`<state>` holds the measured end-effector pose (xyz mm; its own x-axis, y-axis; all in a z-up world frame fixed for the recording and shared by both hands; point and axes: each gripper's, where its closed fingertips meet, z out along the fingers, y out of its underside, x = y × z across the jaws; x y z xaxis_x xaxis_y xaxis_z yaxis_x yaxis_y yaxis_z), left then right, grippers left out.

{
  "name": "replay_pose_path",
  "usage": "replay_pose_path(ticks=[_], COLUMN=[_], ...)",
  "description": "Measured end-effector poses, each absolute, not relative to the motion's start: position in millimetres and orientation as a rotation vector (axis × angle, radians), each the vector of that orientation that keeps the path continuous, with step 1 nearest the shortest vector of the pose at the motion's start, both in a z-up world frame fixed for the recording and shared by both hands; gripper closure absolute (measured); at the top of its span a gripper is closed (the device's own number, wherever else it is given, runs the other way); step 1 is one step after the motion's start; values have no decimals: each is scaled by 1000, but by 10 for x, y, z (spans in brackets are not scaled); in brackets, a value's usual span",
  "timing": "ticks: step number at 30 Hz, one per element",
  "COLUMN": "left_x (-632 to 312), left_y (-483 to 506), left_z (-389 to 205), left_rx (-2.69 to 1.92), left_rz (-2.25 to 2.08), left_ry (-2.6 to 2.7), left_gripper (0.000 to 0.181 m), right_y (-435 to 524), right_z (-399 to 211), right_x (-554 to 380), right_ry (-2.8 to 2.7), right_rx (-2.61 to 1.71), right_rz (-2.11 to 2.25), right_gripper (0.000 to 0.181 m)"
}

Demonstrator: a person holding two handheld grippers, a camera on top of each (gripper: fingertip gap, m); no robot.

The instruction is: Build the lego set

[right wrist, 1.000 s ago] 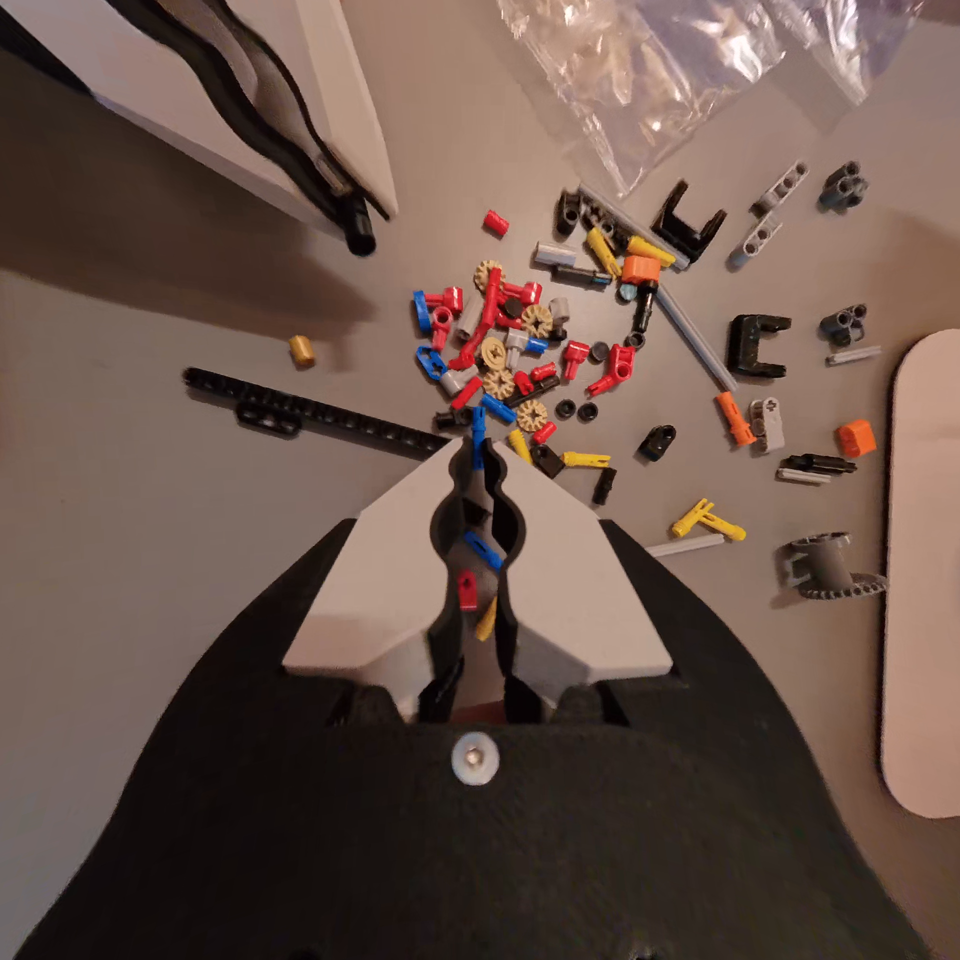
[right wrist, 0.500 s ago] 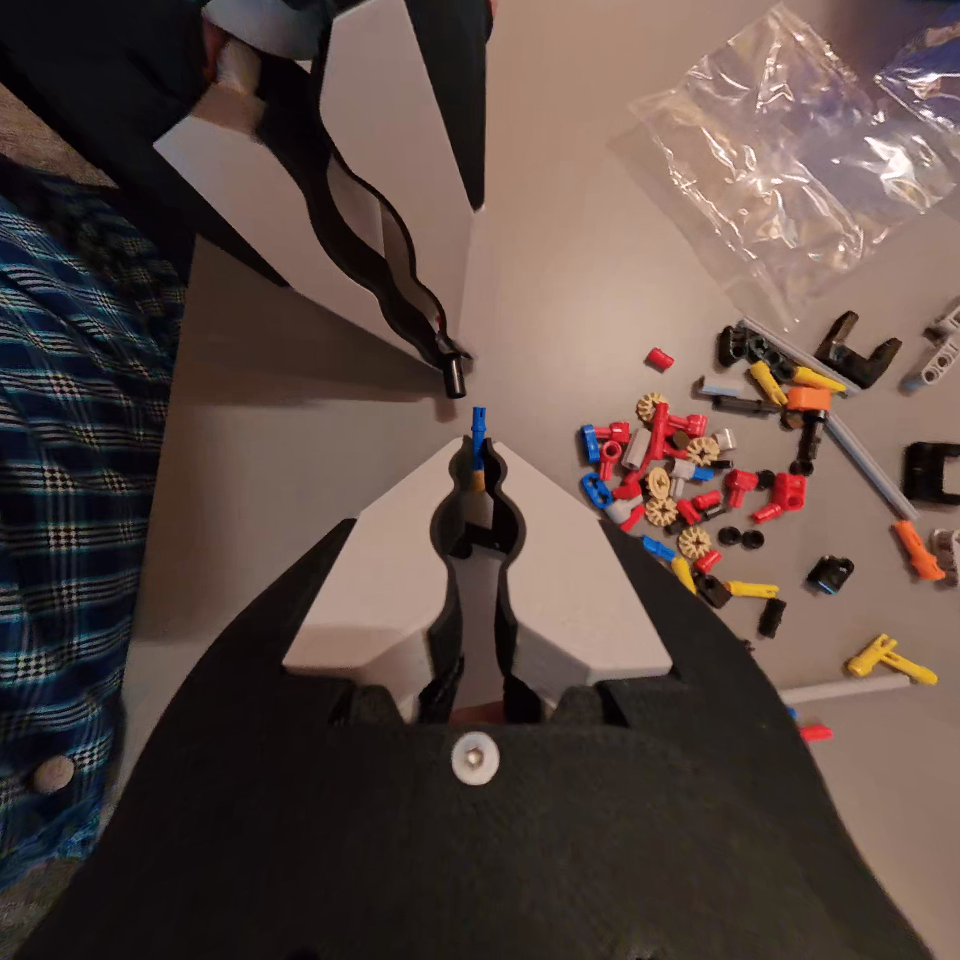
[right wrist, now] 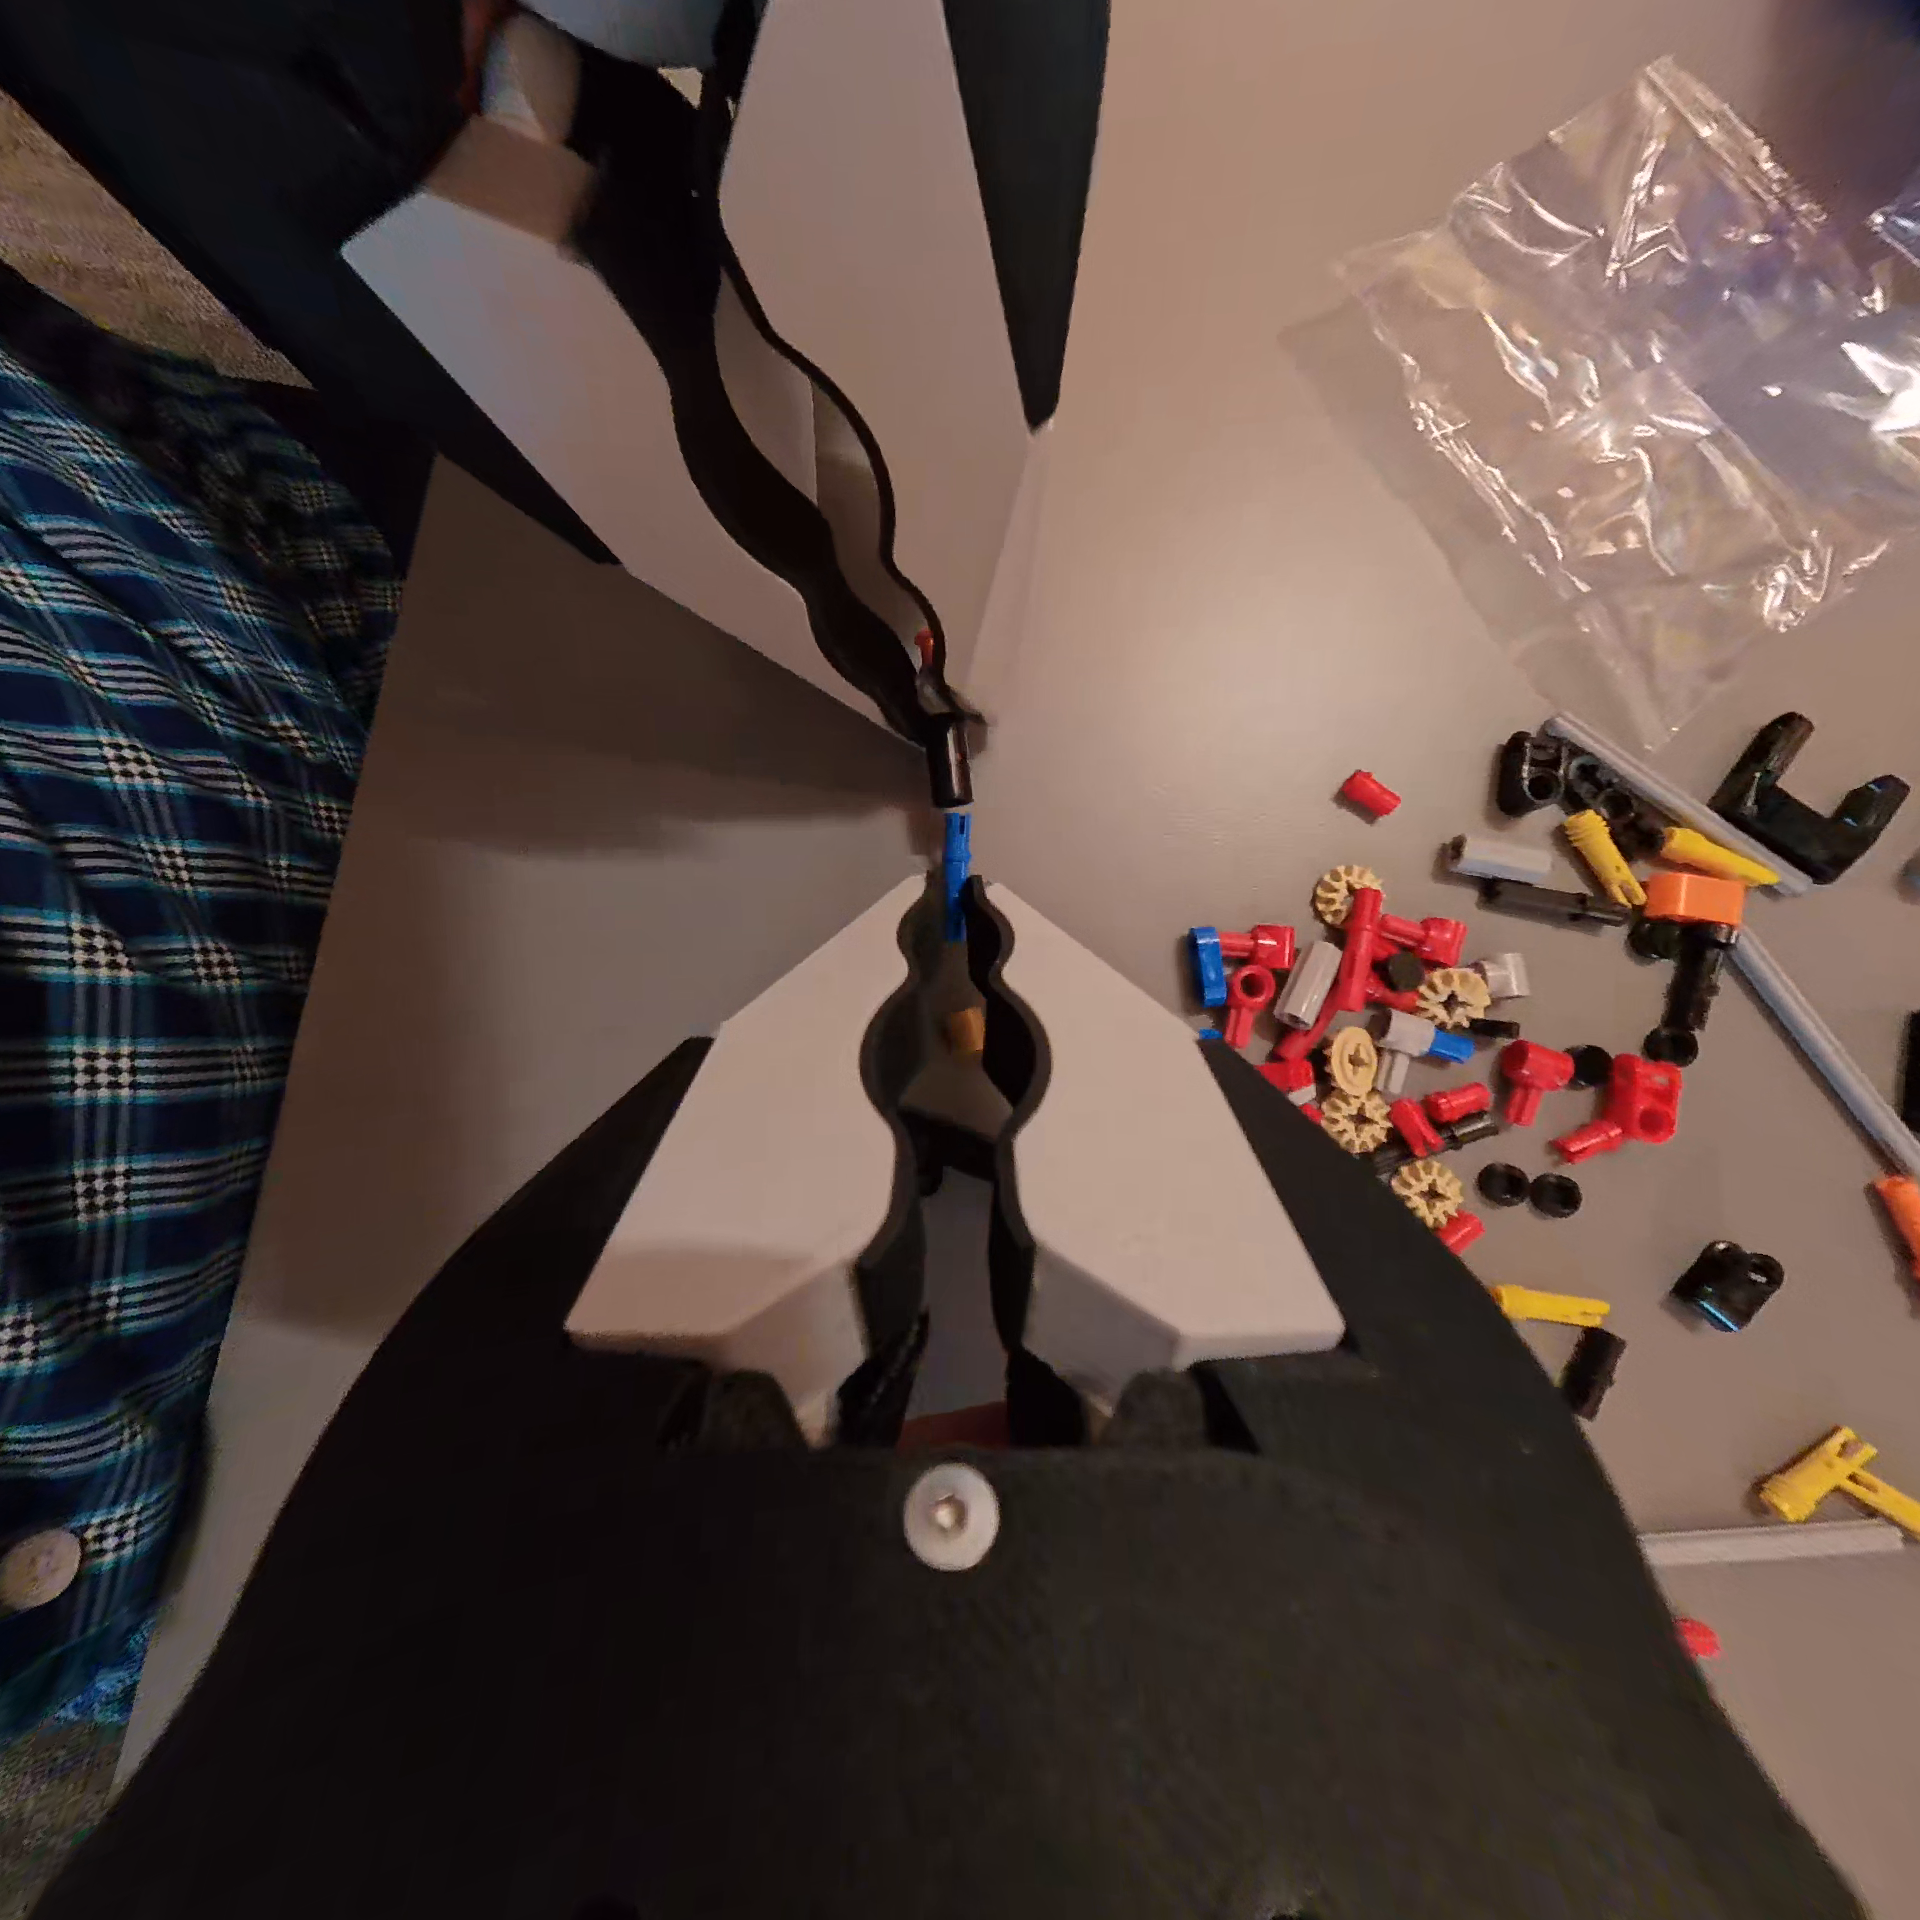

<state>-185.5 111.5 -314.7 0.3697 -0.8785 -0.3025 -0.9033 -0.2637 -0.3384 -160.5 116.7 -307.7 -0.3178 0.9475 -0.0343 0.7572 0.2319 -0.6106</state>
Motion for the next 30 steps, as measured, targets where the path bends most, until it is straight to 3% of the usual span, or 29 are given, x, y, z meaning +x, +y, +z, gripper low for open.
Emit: replay_pose_path(ticks=[1, 30], left_x=[-1854, -1839], left_y=[1114, 1125], left_z=[-3147, -3140], left_rx=[-2184, -1923], left_rz=[82, 56], left_ry=[1553, 1749], left_gripper=[177, 177], right_y=[1158, 1091], right_z=[-3063, -3076], right_x=[-1608, -1638], right_ry=[-2163, -2158], right_rx=[-1575, -1191], right_rz=[783, 593], right_gripper=[181, 181])
